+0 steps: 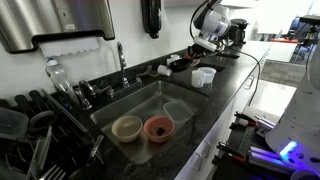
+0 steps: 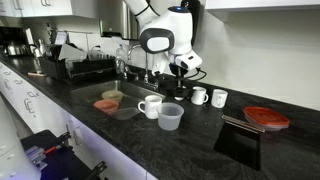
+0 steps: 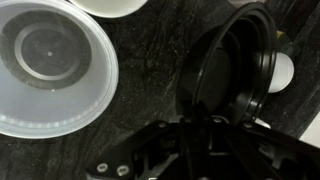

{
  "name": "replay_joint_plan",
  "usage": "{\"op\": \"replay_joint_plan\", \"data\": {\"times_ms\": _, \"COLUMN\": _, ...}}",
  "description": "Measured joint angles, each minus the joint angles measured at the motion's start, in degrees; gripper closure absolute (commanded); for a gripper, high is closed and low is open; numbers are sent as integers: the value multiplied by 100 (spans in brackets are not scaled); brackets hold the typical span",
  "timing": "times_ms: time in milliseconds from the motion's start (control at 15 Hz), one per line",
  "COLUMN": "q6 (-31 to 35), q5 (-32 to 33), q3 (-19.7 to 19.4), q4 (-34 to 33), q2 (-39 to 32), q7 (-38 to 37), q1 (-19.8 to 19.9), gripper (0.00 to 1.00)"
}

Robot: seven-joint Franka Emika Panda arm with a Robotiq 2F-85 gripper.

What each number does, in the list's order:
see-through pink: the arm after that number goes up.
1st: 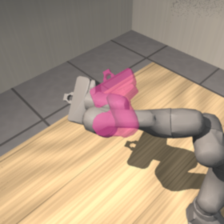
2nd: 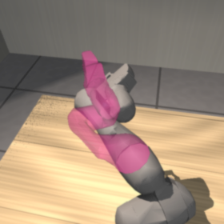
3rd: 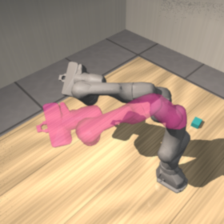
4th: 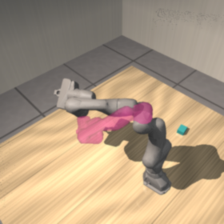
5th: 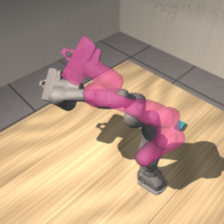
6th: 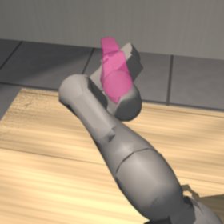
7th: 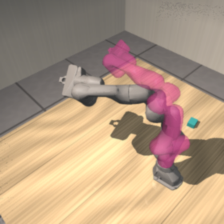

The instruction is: Move the black bowl from the left to the right side of the sink

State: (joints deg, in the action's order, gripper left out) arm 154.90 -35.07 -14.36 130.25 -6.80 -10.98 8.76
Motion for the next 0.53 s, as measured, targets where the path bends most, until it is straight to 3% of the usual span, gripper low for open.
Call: {"op": "replay_joint_plan", "data": {"times_ms": 533, "q6": 339, "q5": -972, "q3": 26, "q4": 98, "q2": -64, "q7": -183, "q1": -12, "gripper": 98}}
